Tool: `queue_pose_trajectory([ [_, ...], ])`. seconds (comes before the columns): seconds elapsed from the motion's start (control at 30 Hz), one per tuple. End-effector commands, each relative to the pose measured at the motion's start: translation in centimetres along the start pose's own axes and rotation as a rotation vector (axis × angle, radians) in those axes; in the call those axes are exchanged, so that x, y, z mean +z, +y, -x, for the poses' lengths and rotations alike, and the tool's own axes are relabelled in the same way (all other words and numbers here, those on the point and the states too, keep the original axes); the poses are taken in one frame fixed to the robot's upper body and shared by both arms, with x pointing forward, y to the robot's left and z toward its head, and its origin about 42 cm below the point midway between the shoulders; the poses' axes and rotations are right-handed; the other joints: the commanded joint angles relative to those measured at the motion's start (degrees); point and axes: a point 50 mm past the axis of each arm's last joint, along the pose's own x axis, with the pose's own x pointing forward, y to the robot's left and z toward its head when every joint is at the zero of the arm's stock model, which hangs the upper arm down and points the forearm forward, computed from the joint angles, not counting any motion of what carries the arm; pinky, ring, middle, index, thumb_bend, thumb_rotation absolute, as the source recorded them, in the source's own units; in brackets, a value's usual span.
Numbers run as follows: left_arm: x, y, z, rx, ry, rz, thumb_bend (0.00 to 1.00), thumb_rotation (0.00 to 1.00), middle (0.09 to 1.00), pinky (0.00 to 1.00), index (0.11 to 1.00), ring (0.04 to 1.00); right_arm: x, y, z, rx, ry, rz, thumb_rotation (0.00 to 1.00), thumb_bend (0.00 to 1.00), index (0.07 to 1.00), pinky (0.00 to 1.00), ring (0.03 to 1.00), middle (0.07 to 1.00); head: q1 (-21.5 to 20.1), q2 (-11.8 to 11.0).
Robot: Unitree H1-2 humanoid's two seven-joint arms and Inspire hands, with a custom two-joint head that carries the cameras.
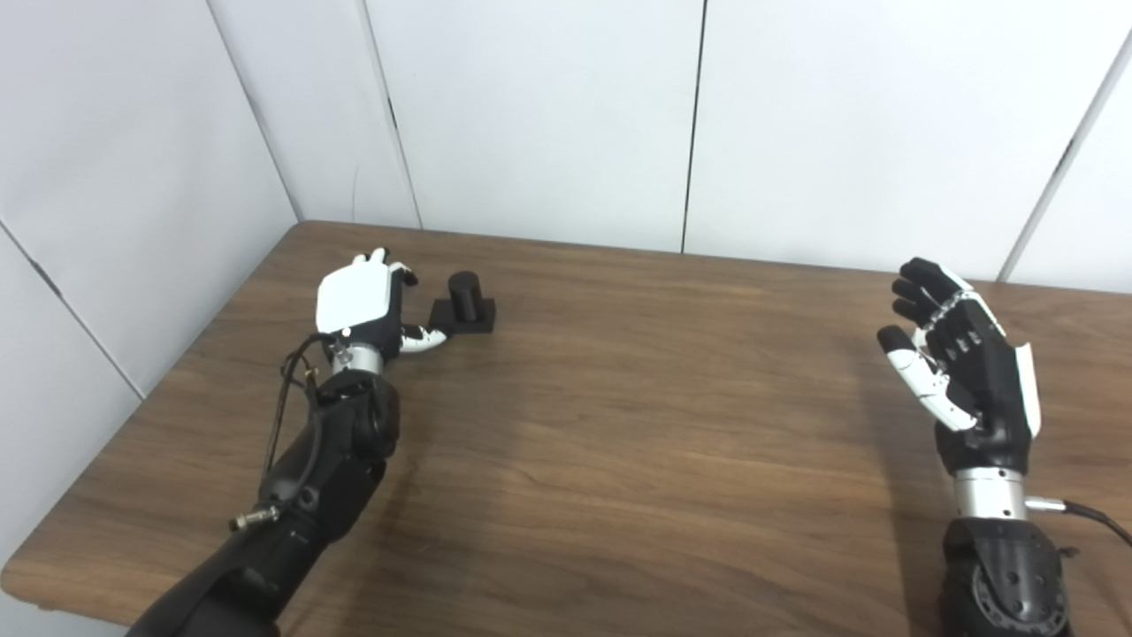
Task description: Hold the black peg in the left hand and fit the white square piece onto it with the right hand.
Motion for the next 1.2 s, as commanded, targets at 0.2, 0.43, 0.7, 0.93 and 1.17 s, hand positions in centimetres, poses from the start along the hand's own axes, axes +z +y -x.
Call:
queue_pose_trajectory([
  [0.2, -0.9, 3.2, -2.0, -0.047, -0.080, -0.059, 0.73, 0.32, 0.947, 0.84, 0.724, 0.958, -3.0, -1.4, 4.8, -0.031, 0.139, 0.018, 0.38, 0.65, 0.780, 0.80, 0.808, 0.815, -0.2, 0.1],
  [0.43, -0.6, 4.0, -2.3, -0.159, -0.182, -0.068, 0.76, 0.32, 0.965, 0.88, 0.774, 0.981, -3.0, -1.1, 4.9, -0.034, 0.134, 0.011, 0.38, 0.66, 0.780, 0.80, 0.801, 0.811, -0.6, 0.2],
  [0.7, 0.2, 4.9, -3.1, -0.180, -0.274, -0.154, 0.77, 0.26, 0.963, 0.88, 0.781, 0.966, -3.1, -1.0, 5.0, -0.039, 0.137, 0.011, 0.38, 0.66, 0.782, 0.79, 0.801, 0.811, -0.8, 0.2],
  [0.93, 0.6, 4.9, -3.6, -0.201, -0.293, -0.186, 0.77, 0.24, 0.965, 0.89, 0.789, 0.970, -3.0, -0.8, 5.1, -0.038, 0.132, 0.020, 0.38, 0.66, 0.774, 0.77, 0.796, 0.811, -1.1, 0.2],
  [1.17, 0.6, 4.1, -3.7, -0.206, -0.302, -0.189, 0.75, 0.21, 0.949, 0.86, 0.757, 0.951, -2.9, -0.9, 5.3, -0.039, 0.130, 0.009, 0.37, 0.65, 0.776, 0.79, 0.801, 0.813, -1.3, 0.5],
])
